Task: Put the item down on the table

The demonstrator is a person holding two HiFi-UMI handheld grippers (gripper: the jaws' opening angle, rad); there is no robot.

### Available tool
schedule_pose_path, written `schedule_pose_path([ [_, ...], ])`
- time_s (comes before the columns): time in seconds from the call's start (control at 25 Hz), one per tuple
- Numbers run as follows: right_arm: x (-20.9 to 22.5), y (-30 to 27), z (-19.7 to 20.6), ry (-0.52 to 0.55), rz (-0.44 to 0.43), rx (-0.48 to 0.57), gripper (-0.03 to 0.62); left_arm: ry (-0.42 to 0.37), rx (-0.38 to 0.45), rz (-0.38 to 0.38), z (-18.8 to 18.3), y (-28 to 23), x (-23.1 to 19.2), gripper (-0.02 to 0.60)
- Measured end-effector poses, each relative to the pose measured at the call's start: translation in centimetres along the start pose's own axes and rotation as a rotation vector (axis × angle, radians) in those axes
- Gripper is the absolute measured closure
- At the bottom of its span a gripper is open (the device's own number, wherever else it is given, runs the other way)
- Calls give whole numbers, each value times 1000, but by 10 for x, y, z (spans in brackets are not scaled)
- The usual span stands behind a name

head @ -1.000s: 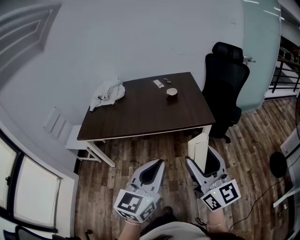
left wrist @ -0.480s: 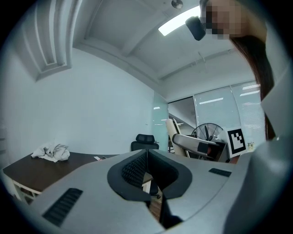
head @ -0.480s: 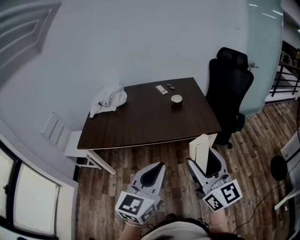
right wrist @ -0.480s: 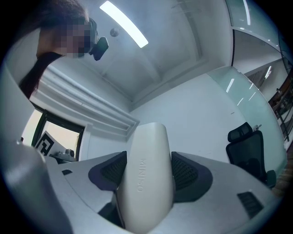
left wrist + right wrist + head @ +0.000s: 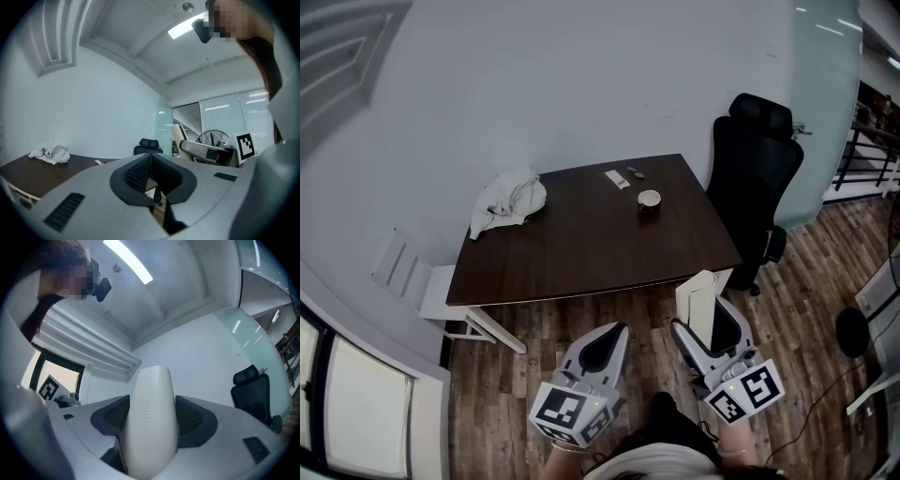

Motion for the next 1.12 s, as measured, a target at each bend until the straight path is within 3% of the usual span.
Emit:
schedule_pose_path([
  [0.52, 29, -54, 7, 2, -26, 9, 284, 3, 0, -29, 7, -39, -45, 558],
  [1.12, 98, -150, 11, -31, -55, 4, 284, -11, -22, -48, 10, -126, -115, 558],
])
Point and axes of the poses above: the fingertips, and each gripper's own axes: y backward along the fingers, x to its right, z out of its underside, the point moved 5 cm from there along y, backward along the fingers, and after that the axes turned 10 degrees about -y, right-handed, at the moved point
